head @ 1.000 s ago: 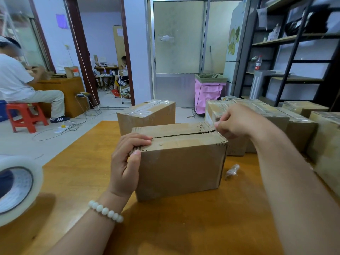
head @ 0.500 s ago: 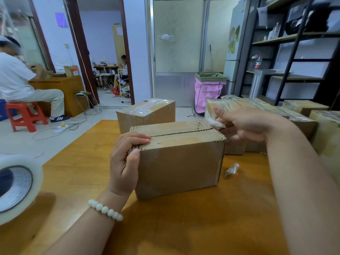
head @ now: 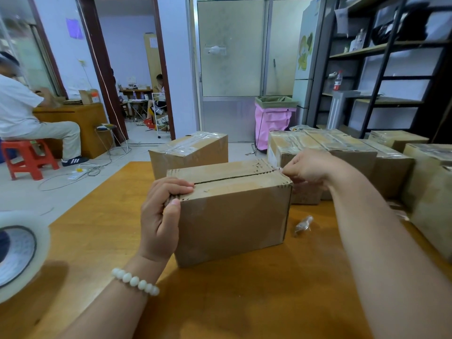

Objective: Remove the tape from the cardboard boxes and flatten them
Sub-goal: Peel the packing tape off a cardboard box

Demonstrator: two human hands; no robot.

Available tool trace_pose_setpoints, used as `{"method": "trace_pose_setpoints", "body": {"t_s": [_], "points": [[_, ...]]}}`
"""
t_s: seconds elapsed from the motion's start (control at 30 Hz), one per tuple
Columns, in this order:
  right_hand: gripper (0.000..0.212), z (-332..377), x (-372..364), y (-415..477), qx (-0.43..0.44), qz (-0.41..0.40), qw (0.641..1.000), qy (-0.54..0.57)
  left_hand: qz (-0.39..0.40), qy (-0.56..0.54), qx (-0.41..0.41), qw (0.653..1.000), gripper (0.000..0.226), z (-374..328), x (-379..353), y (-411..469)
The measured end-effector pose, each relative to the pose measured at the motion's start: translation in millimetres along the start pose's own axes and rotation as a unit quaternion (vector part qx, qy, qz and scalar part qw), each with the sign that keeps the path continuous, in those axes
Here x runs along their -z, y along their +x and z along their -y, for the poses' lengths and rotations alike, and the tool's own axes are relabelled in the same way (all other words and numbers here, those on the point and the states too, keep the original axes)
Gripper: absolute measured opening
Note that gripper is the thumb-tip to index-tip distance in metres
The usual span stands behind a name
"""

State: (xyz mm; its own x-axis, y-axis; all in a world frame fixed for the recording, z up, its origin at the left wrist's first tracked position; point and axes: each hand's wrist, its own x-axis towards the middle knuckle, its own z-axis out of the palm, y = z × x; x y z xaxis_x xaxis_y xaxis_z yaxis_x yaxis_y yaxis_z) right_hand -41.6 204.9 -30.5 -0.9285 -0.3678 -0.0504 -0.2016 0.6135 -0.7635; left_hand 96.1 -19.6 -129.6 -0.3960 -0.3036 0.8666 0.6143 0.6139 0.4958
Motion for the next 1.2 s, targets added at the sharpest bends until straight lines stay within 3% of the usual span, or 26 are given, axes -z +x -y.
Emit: {"method": "trace_pose_setpoints", "body": {"t_s": [0.1, 0.33, 0.47, 0.63, 0.73, 0.77, 0.83, 0.9, 1.03, 1.2], "points": [[0.016, -1, 2, 0, -0.003, 0.029, 0.999, 0.021, -0.001, 0.001, -0.003, 1.0, 0.028, 1, 0, 0], [0.021, -5, 23, -1, 0.009, 0.122, 0.966, 0.229, -0.017, 0.007, 0.003, 1.0, 0.028, 3, 3, -1], [0.009, -7, 14, 2, -0.005, 0.115, 0.977, 0.177, -0.012, 0.004, -0.006, 1.0, 0.027, 2, 0, -1], [0.022, -10, 7, 6, -0.016, 0.136, 0.973, 0.187, -0.015, 0.009, -0.006, 1.0, 0.027, 3, 1, 0], [0.012, -11, 4, 9, -0.016, 0.136, 0.968, 0.212, -0.013, 0.011, -0.008, 1.0, 0.027, 4, 1, 0], [0.012, -13, 2, 11, -0.024, 0.124, 0.974, 0.187, -0.011, 0.012, -0.009, 1.0, 0.027, 5, 1, 0], [0.015, -20, -1, 16, -0.047, 0.056, 0.997, 0.021, -0.013, 0.01, -0.009, 1.0, 0.028, 5, 2, 0], [0.018, -27, 2, 18, -0.066, 0.002, 0.989, -0.129, -0.016, 0.006, -0.007, 1.0, 0.028, 5, 2, 0], [0.013, -33, 12, 17, -0.089, 0.038, 0.989, -0.112, -0.014, 0.007, -0.008, 1.0, 0.028, 5, 2, 0], [0.029, -37, -4, 15, -0.113, 0.118, 0.94, -0.301, -0.013, 0.003, -0.012, 1.0, 0.027, 6, 2, 0]]}}
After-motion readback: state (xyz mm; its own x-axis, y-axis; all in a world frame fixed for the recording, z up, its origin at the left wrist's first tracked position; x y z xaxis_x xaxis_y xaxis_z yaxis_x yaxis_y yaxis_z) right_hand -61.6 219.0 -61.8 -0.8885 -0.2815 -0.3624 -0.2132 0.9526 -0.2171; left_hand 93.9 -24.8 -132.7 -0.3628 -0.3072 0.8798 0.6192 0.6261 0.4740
